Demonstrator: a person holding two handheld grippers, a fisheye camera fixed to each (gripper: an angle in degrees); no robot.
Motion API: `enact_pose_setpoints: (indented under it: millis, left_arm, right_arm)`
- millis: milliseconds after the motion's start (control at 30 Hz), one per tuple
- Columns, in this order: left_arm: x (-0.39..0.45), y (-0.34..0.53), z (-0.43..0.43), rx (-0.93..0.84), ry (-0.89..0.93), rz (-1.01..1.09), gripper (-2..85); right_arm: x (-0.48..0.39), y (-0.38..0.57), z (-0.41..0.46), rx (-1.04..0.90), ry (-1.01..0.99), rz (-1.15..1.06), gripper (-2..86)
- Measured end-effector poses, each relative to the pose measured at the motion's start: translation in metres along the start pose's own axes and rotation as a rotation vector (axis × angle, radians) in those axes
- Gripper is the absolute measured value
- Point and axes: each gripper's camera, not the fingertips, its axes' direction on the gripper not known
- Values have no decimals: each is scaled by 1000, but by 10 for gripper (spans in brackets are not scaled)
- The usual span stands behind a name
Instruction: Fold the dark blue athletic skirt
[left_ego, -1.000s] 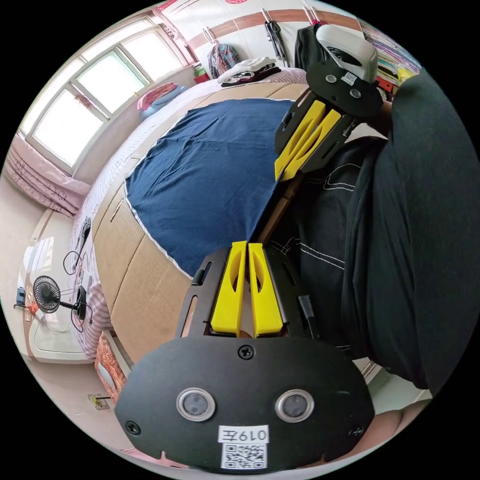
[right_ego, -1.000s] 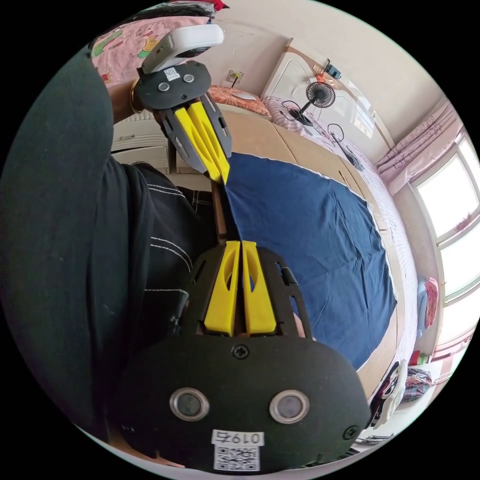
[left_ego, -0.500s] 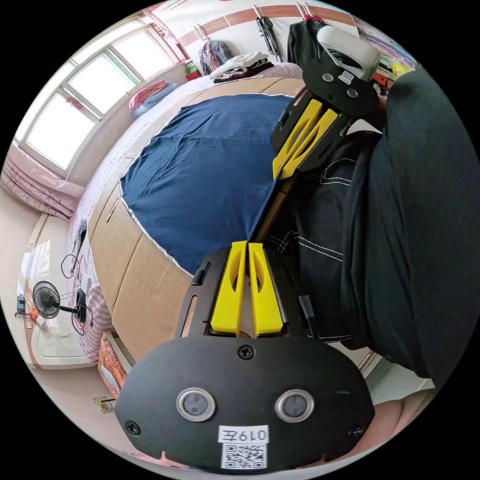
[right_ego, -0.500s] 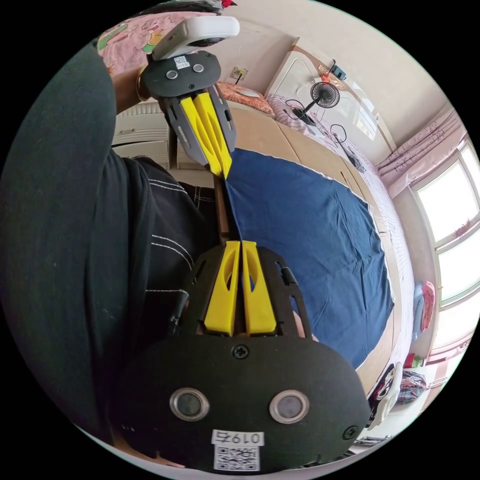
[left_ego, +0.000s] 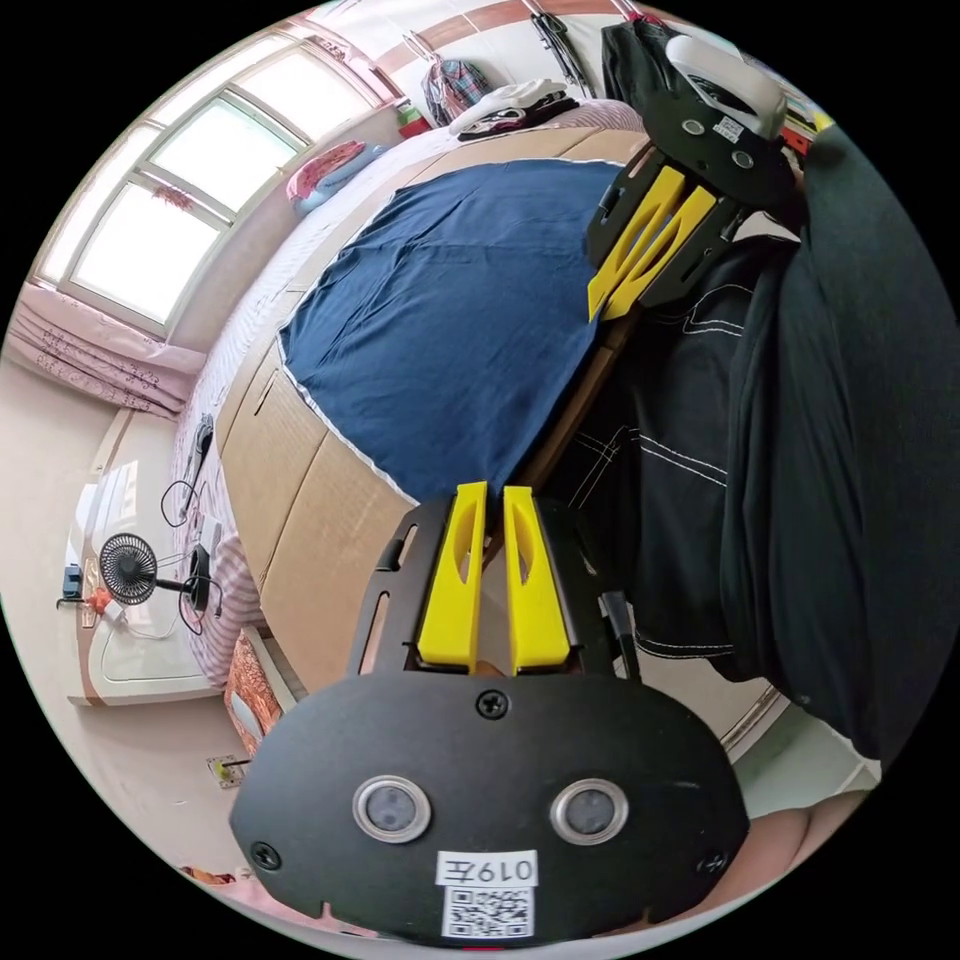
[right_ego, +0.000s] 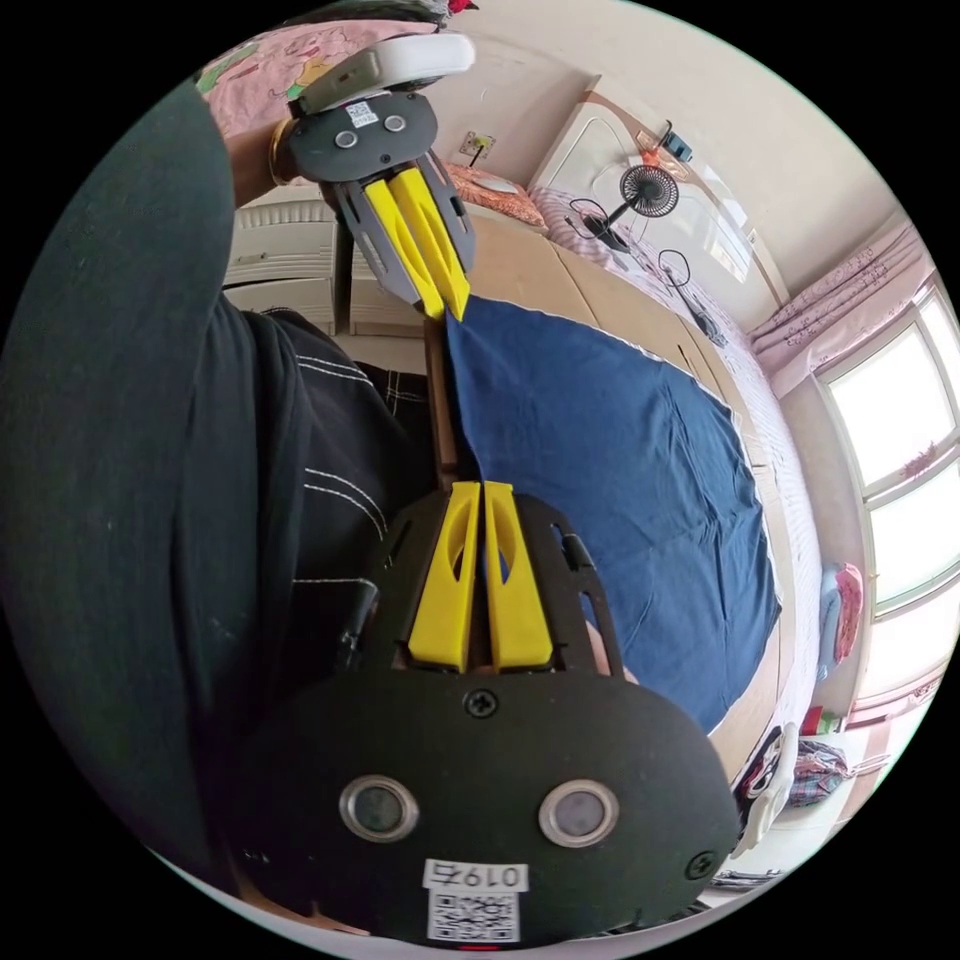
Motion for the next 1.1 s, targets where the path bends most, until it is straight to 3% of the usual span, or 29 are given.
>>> enact_pose_setpoints:
  millis: [700, 967, 1100]
  left_arm:
    - [-12, -11, 8, -25, 119, 55, 9]
    - [-11, -86, -22, 460, 276, 82, 13]
    - [24, -143, -11, 506, 347, 260, 18]
  right_arm:
    - [25, 86, -31, -26, 8, 33, -5]
    - [74, 205, -82, 62, -259, 306, 16]
    - [84, 265, -99, -11, -183, 443, 39]
